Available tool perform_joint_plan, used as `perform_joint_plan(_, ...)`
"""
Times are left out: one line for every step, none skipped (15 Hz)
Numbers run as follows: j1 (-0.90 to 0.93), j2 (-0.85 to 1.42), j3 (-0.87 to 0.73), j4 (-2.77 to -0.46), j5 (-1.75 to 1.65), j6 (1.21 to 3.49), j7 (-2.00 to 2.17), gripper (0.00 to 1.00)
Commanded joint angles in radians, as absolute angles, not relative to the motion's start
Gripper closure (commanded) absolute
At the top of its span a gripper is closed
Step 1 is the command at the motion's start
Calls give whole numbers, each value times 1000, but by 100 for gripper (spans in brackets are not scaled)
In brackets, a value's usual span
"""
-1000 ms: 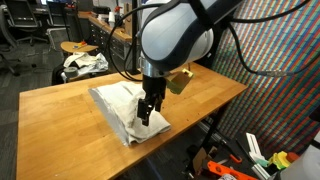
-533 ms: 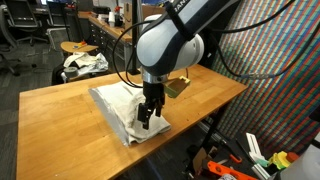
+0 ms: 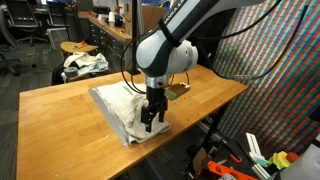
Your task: Fold the towel in half from right to left
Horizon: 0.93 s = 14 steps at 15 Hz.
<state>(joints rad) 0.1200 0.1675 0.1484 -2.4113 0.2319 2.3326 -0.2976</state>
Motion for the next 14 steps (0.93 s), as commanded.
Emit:
perform_joint_plan(83,202,155,-2367,286,2286,-355,0)
perform_joint_plan(76,207,152,-2368,285,2296,-359,0)
perform_joint_plan(71,212,147,-2368,273,2302,-358,0)
perform_joint_plan(65,212,144,-2371,265,2311,-359,0)
perform_joint_plan(58,209,140,-2378,258,2324,-363,0)
perform_joint_plan(52,207,138,-2382,254,2332,-367,0)
perform_joint_plan(46,203,136,-2388,249,2335,-373,0)
perform_joint_plan(42,200,134,-2392,245,2333,-377,0)
perform_joint_plan(38,197,133,-2396,244,2336,-386,0)
perform_joint_plan(35,198,131,-2397,241,2339,-390,0)
perform_joint_plan(33,199,130,-2396,239,2339,-392,0)
perform_joint_plan(31,201,130,-2395,238,2340,-393,0)
perform_joint_plan(30,203,129,-2395,238,2348,-395,0)
perform_joint_plan(30,204,127,-2394,233,2357,-393,0)
